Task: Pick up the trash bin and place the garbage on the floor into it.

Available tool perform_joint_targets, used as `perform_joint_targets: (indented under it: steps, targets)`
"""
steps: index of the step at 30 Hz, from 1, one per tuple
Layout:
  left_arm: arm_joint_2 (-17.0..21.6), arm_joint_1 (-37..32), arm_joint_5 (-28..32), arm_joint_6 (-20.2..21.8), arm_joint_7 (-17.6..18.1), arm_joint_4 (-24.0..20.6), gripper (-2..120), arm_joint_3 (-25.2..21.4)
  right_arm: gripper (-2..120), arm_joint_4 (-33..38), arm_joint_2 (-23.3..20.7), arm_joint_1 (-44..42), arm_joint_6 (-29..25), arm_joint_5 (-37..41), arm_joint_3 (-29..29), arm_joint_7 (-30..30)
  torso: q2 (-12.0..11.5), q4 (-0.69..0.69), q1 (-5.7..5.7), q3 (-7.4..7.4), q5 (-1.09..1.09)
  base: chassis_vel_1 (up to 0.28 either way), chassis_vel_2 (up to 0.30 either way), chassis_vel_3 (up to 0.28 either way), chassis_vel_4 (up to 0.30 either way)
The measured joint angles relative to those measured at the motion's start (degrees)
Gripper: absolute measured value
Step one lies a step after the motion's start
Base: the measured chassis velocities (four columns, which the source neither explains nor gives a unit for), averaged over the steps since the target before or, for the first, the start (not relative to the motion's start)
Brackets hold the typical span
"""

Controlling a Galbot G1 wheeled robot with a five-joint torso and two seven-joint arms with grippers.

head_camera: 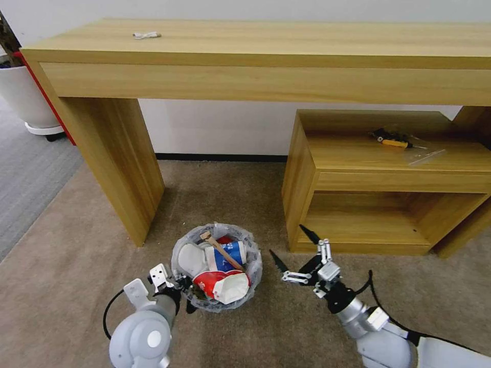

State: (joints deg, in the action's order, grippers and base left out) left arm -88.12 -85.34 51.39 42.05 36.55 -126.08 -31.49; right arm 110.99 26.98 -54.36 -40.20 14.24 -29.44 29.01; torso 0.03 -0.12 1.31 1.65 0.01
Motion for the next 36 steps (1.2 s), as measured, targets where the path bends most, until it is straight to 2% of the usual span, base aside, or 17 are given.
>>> perform_joint_targets:
  steps: [1,5,6,8,10,13,17,27,33,36]
  targets:
    - [0.0,0.0,0.0,0.0,0.0,0.0,0,0.0,100,0.0,0.0,0.0,0.0,0.0,0.0,0.0,0.0,0.0,0.0,0.0,0.0,0.0,0.0,0.0,0.0]
    - [5.3,1.24,12.52,0.06,8.03,0.17,0,-3.38,100,0.04,-0.2,-0.54,-0.17,-0.47,0.62,0.58,0.0,0.02,0.0,0.0,0.0,0.0,0.0,0.0,0.0]
    - [5.3,1.24,12.52,0.06,8.03,0.17,0,-3.38,100,0.04,-0.2,-0.54,-0.17,-0.47,0.62,0.58,0.0,0.02,0.0,0.0,0.0,0.0,0.0,0.0,0.0]
    - [8.41,2.2,17.72,0.06,11.0,1.49,0,-4.73,100,0.42,-0.54,-0.8,-0.17,-0.65,0.92,0.9,0.0,0.0,0.0,0.0,-0.01,0.0,0.0,0.0,0.0]
    - [9.38,2.53,19.69,0.05,12.19,1.87,0,-5.14,100,0.5,-0.69,-0.9,-0.17,-0.66,1.02,0.98,0.0,0.01,0.0,0.0,-0.02,0.0,0.0,0.0,0.0]
    - [12.39,4.27,25.77,0.08,16.07,3.78,0,-5.78,100,0.64,-0.96,-1.22,-0.16,-0.91,1.33,1.36,0.0,0.01,0.0,0.0,-0.02,0.0,0.0,0.0,0.0]
    - [14.88,6.74,28.46,-0.26,18.34,6.34,0,-5.45,100,0.67,-1.33,-1.7,-0.13,-1.14,1.54,1.69,0.0,0.01,0.0,0.0,0.0,0.0,0.0,0.0,0.0]
    - [19.63,13.29,32.87,-0.93,20.53,11.94,0,-3.11,100,-0.35,-2.14,-2.58,-0.43,-1.83,2.05,2.29,0.0,0.01,0.0,0.0,0.0,0.0,0.0,0.0,0.0]
    - [20.05,15.43,34.78,-1.19,22.38,13.87,0,-2.11,100,-0.74,-2.25,-2.82,-0.64,-2.14,2.14,2.62,0.0,0.01,0.0,0.0,0.01,0.0,0.0,0.0,0.0]
    - [19.89,16.22,36.62,-1.28,24.68,14.43,0,-1.78,100,-1.22,-2.12,-2.87,-0.9,-2.3,2.15,2.68,0.0,0.01,0.0,0.0,0.02,0.0,0.0,0.0,0.0]
